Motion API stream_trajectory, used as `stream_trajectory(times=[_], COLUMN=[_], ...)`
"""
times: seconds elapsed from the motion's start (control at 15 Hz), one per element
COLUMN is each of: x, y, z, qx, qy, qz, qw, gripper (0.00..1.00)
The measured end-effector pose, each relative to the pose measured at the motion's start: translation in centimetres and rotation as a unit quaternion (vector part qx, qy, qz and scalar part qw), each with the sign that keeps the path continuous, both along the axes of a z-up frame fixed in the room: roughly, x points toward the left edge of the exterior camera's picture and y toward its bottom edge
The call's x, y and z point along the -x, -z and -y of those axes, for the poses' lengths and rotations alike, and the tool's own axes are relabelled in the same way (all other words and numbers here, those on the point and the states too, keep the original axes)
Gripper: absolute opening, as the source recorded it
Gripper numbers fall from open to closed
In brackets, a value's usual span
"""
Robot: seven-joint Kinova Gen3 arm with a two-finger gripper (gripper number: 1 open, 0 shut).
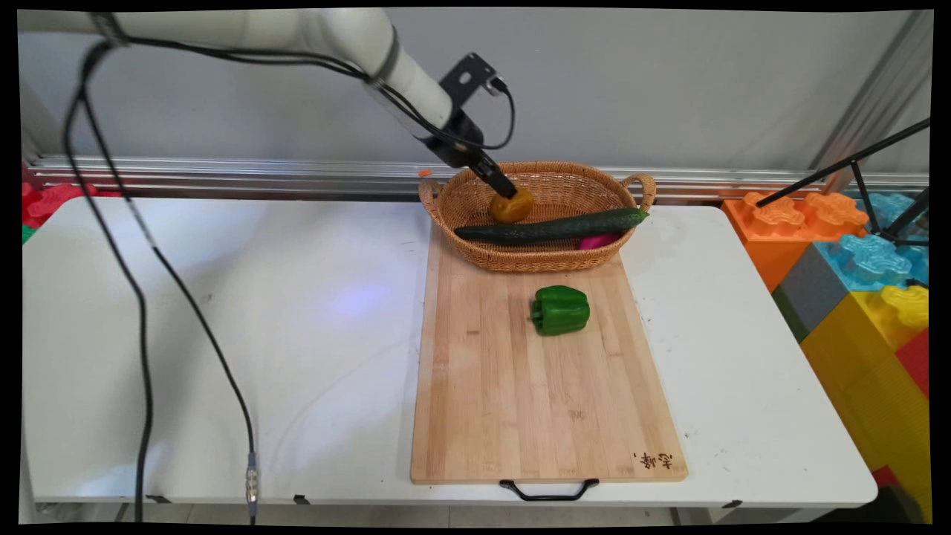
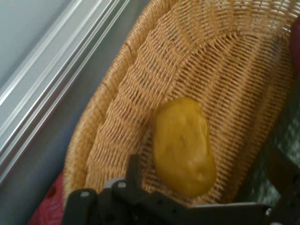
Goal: Pick up the potato from the vegetable basket, then place the picked object on the cutting board
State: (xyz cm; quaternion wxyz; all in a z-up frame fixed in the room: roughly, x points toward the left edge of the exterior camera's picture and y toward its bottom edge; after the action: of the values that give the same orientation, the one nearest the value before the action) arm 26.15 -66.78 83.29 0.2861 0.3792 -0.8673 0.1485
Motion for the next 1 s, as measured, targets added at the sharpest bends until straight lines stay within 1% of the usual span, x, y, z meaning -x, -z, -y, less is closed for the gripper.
stream_trajectory(times=[0.33,0.73,0.8,1.0], x=[1.6,2.4,2.5,2.7], y=[3.6,6.1,6.4,6.7], z=[2.3,3.4,3.5,3.4], qx=[-0.002,-0.004,-0.004,-0.004], qy=[-0.016,-0.027,-0.028,-0.030], qz=[-0.009,-0.009,-0.007,-0.004], qw=[0.9998,0.9996,0.9996,0.9995], gripper=[1.00,1.00,0.00,0.00])
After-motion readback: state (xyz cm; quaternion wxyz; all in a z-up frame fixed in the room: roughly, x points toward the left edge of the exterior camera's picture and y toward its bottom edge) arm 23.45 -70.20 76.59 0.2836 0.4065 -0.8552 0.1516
